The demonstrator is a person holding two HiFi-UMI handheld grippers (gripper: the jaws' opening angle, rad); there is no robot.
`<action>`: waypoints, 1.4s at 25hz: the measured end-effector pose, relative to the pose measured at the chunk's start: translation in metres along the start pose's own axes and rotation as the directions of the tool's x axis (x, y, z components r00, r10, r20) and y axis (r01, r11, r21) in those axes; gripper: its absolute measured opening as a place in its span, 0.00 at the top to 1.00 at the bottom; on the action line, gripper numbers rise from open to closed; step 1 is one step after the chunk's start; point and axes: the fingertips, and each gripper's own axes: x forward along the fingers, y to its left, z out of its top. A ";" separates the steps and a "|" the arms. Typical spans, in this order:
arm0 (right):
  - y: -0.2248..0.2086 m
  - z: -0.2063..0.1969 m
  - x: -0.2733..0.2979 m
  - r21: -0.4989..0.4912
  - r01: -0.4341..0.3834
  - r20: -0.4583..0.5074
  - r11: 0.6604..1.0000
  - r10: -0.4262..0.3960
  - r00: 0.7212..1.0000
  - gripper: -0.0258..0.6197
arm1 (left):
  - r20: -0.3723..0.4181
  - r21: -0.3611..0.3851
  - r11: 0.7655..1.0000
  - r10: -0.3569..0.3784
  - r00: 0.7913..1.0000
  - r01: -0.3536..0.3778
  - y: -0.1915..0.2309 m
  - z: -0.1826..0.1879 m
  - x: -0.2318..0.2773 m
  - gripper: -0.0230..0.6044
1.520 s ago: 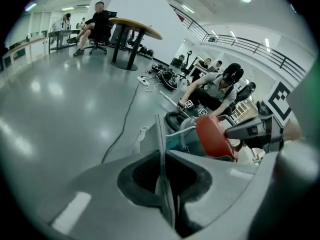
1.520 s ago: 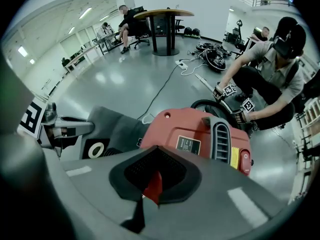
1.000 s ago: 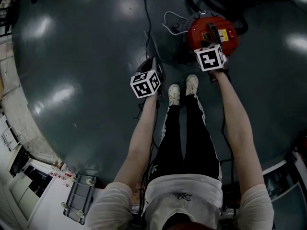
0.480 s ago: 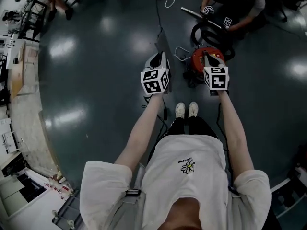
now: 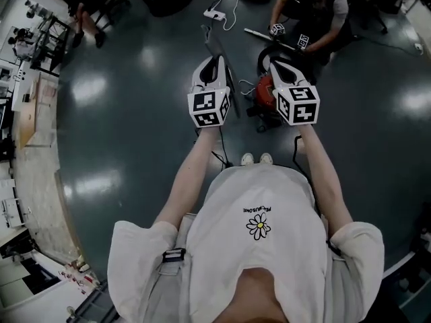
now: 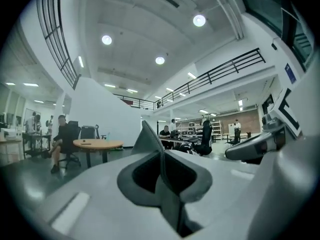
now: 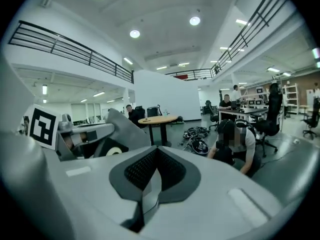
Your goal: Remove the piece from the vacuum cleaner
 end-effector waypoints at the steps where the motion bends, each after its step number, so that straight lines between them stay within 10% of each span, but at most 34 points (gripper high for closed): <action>1: 0.000 0.006 -0.008 0.000 -0.002 0.019 1.000 0.002 1.000 0.92 | 0.023 0.001 1.000 -0.002 1.000 0.002 -0.003 0.010 -0.003 0.92; 12: 0.004 0.045 -0.027 -0.006 -0.030 0.172 1.000 0.031 0.985 0.92 | 0.105 0.043 0.999 -0.018 0.994 0.013 -0.023 0.040 -0.010 0.92; 35: 0.023 0.045 -0.035 -0.102 0.001 0.180 0.995 0.017 0.984 0.92 | 0.094 0.035 0.999 -0.030 0.995 0.027 -0.022 0.041 -0.023 0.92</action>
